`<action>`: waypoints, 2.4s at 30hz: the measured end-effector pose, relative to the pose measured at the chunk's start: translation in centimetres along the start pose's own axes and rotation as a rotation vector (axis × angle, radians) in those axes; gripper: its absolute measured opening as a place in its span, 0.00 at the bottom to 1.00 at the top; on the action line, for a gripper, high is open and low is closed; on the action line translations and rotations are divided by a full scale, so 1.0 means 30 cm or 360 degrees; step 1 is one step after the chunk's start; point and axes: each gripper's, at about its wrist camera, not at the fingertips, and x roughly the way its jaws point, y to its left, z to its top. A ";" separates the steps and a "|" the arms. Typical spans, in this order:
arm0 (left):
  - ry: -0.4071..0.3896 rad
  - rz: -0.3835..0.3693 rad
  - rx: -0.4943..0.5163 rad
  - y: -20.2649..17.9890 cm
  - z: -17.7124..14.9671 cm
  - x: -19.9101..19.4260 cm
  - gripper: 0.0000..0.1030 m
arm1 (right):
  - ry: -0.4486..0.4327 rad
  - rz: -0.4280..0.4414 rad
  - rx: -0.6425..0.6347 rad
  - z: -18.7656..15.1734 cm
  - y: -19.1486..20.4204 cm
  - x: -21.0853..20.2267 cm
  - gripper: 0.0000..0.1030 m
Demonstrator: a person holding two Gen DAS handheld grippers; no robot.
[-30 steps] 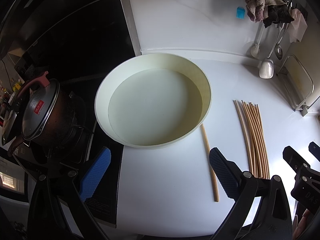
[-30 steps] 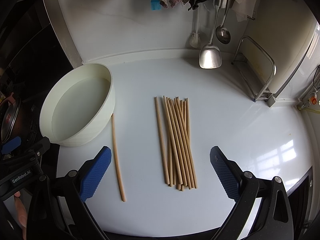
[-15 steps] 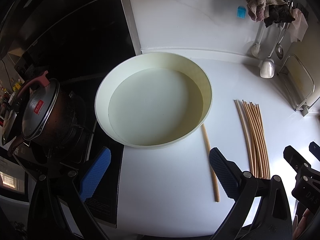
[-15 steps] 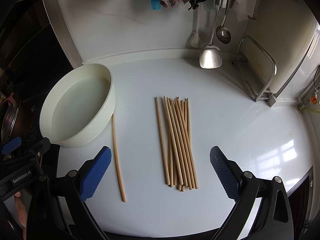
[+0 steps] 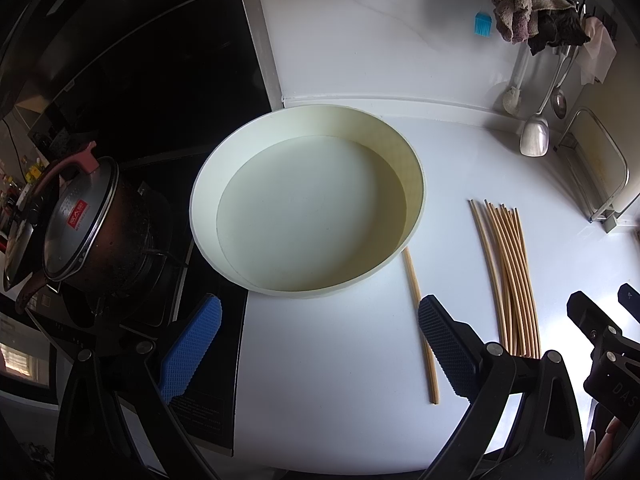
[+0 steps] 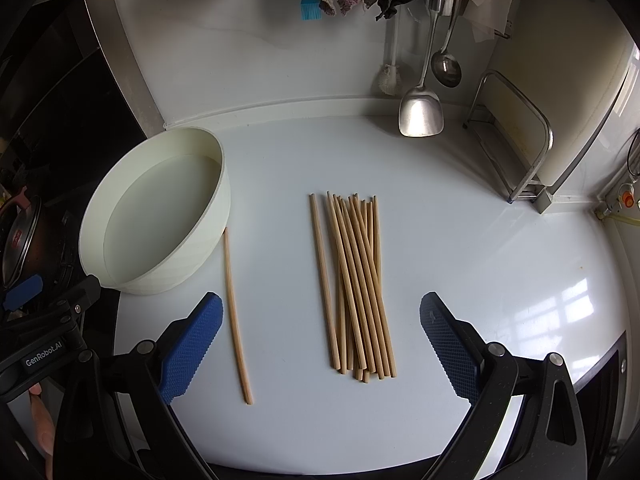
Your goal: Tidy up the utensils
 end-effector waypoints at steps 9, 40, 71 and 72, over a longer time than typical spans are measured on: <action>-0.0004 -0.0002 -0.0001 0.003 -0.003 -0.002 0.94 | -0.0002 0.0002 0.0003 0.000 0.009 0.000 0.92; 0.0038 0.0024 -0.0156 -0.219 -0.152 0.239 0.94 | -0.0026 0.0154 0.0044 -0.142 -0.410 0.287 0.92; 0.0039 -0.0089 -0.0046 -0.264 -0.237 0.495 0.94 | -0.0034 -0.0013 0.0081 -0.148 -0.395 0.527 0.92; 0.0037 -0.0084 -0.0047 -0.265 -0.233 0.496 0.94 | -0.0037 -0.0005 0.0078 -0.149 -0.391 0.525 0.92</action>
